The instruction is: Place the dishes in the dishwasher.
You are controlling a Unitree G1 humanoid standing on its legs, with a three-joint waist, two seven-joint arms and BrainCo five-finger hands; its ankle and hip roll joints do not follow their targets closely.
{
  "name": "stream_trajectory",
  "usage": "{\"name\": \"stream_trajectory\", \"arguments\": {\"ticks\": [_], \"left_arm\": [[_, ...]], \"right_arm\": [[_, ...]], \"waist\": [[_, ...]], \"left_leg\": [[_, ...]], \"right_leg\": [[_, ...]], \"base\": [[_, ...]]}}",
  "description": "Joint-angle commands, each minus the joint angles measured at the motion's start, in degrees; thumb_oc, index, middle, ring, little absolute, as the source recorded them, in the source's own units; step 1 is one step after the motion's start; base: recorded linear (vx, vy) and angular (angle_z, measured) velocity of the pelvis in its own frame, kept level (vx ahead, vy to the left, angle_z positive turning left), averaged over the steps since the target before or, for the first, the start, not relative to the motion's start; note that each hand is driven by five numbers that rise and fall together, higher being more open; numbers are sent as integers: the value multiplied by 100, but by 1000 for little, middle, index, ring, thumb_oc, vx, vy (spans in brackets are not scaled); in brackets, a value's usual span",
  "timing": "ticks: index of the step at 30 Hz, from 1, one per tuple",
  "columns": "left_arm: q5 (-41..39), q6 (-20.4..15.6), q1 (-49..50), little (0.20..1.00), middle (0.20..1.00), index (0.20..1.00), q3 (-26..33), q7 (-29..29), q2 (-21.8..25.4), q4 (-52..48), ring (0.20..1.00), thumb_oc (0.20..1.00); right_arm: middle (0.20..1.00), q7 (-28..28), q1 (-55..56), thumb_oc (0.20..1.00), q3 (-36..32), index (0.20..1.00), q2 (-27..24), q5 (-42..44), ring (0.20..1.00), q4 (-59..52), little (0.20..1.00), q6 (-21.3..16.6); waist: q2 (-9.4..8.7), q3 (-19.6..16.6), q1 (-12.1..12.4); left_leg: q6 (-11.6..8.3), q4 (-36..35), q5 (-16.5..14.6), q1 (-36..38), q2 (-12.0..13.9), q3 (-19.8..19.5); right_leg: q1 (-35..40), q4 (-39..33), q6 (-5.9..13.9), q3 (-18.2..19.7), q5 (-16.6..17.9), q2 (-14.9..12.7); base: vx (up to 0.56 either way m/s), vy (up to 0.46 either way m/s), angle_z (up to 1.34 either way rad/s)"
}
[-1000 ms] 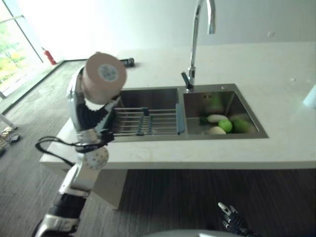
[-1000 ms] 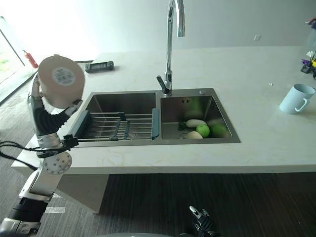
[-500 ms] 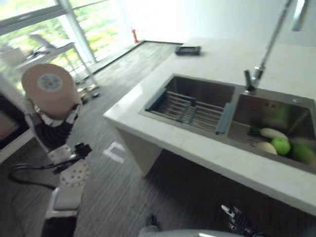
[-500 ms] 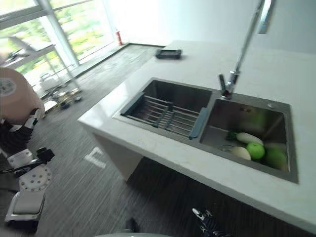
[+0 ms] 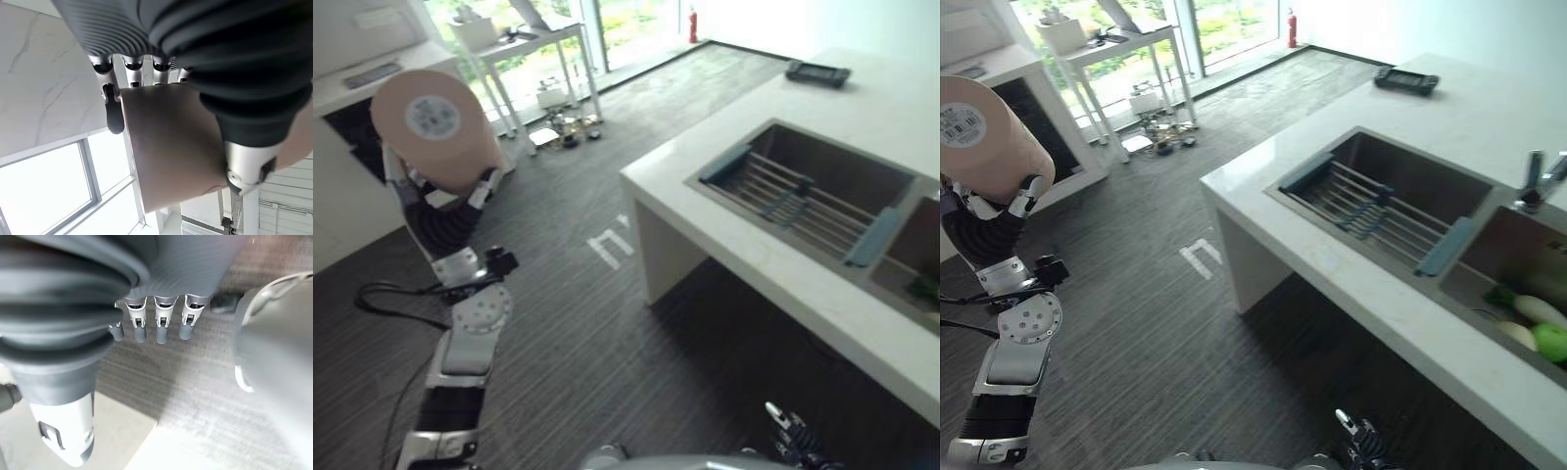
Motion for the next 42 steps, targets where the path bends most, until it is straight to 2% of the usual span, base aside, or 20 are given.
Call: {"name": "stream_trajectory", "arguments": {"ticks": [1,4,5,6,7,8,11,13,14,15,16,17,21,22,25,30,33,36,42], "left_arm": [[-228,-250,42,200,200,200,277,-194,458,-255,200,200],[-80,-158,3,200,200,200,166,-516,504,-400,200,200],[18,-140,-40,200,200,200,-10,-564,484,-399,200,200],[32,-145,-50,200,200,200,-36,-556,482,-390,200,200],[71,-176,-114,200,200,200,-201,-517,490,-317,200,200],[83,-182,-205,200,200,200,-354,-502,507,-239,200,200],[121,-204,-577,200,200,200,-838,-459,523,-14,200,200],[179,-89,-798,200,200,200,-1008,-380,530,32,200,200],[102,-20,-948,200,200,200,-1058,-378,565,80,200,200],[16,25,-999,200,200,200,-1033,-419,558,96,200,200],[7,14,-918,200,200,200,-886,-572,457,52,200,200],[-41,6,-860,200,200,200,-818,-731,459,-41,200,200],[-253,-76,-721,200,200,200,-691,-877,497,-184,200,200],[-352,-74,-691,200,200,200,-660,-1008,427,-268,200,200],[-409,-74,-985,200,200,200,-839,-1116,301,-62,200,200],[-384,-46,-1055,200,200,200,-885,-983,330,0,200,200],[-411,93,-915,200,200,200,-755,-1059,321,-162,200,200],[-305,130,-724,200,200,200,-710,-1046,282,-311,200,200],[-347,179,-648,200,200,200,-693,-1045,316,-382,200,200]], "right_arm": [[1000,-81,-344,1000,258,1000,270,111,1000,-129,1000,-105],[1000,-263,-282,1000,291,1000,391,150,1000,-435,1000,-117],[1000,-324,-246,1000,316,1000,403,184,1000,-601,1000,-137],[1000,-335,-239,1000,316,1000,403,190,1000,-616,1000,-140],[1000,-353,-211,1000,335,1000,404,184,1000,-698,1000,-150],[1000,-332,-172,1000,357,1000,407,187,1000,-724,1000,-179],[1000,-147,-77,1000,390,1000,343,165,1000,-613,1000,-265],[1000,15,-29,1000,441,1000,255,182,1000,-557,1000,-401],[1000,136,-11,1000,448,1000,221,264,1000,-545,1000,-345],[1000,174,-23,1000,453,1000,215,329,1000,-519,1000,-225],[1000,310,-99,1000,481,1000,244,559,1000,-280,1000,158],[1000,429,-180,1000,485,1000,260,726,1000,6,1000,324],[1000,644,-156,1000,405,1000,209,560,1000,437,1000,530],[1000,708,-103,1000,302,1000,123,485,1000,688,1000,560],[1000,795,-62,1000,131,1000,-46,451,1000,1008,1000,541],[1000,1014,-161,1000,7,1000,-154,251,1000,1502,1000,520],[1000,1098,-141,1000,100,1000,-55,-4,1000,1717,1000,508],[1000,1047,-112,1000,164,1000,-44,-72,1000,1703,1000,515],[1000,1267,-96,1000,224,1000,-10,-40,1000,1626,1000,539]], "waist": [[-52,-147,46],[-69,-110,133],[-70,-99,108],[-73,-102,104],[-92,-74,25],[-109,-67,-66],[-168,-114,-320],[-242,-191,-410],[-308,-239,-451],[-331,-251,-441],[-360,-279,-306],[-361,-285,-245],[-371,-314,-243],[-386,-312,-305],[-331,-286,-564],[-225,-332,-607],[-156,-445,-524],[-157,-476,-430],[-178,-458,-380]], "left_leg": [[-590,158,-564,275,543,-426],[-361,-6,-605,225,300,-520],[-234,-52,-576,164,237,-630],[-223,-52,-576,156,231,-647],[-135,12,-488,32,206,-709],[-86,66,-505,-20,184,-879],[-33,178,-496,-124,141,-1380],[-73,128,-500,-124,98,-1562],[-109,86,-502,-105,87,-1677],[-127,82,-498,-103,107,-1687],[-221,46,-413,-81,271,-1575],[-293,54,-390,-53,414,-1546],[-502,201,-350,-42,746,-1488],[-674,463,-274,-154,1034,-1303],[-735,702,-126,-372,1203,-613],[-674,462,-140,-173,1068,-673],[-775,-74,10,42,1012,-875],[-802,-258,74,77,983,-935],[-753,-303,43,103,932,-963]], "right_leg": [[-276,-603,245,-61,238,548],[-404,-151,292,-100,213,245],[-467,168,258,153,-2,250],[-487,218,254,193,-40,250],[-592,379,158,464,-76,327],[-640,448,148,838,-185,440],[-543,229,48,1831,-529,942],[-420,-90,16,2183,-516,1092],[-408,-224,63,2379,-390,1130],[-407,-200,72,2396,-407,1119],[-286,-295,32,2144,-452,1091],[-172,-371,-51,2068,-530,1177],[20,-560,-206,1996,-613,1416],[47,-592,-311,1864,-639,1548],[50,-530,-384,1539,-645,1572],[64,-469,-416,1551,-723,1560],[156,-816,-324,1537,-565,1510],[172,-921,-235,1438,-469,1438],[205,-944,-218,1426,-456,1426]], "base": [[-147,327,73],[-152,312,63],[-123,269,57],[-143,183,69],[-82,76,92],[-52,68,96],[75,21,116],[122,-78,150],[149,-157,186],[161,-366,146],[176,-469,126],[189,-525,34],[134,-300,41],[93,-362,62],[13,-146,117],[10,84,35],[28,105,7],[2,81,25],[4,35,2]]}}
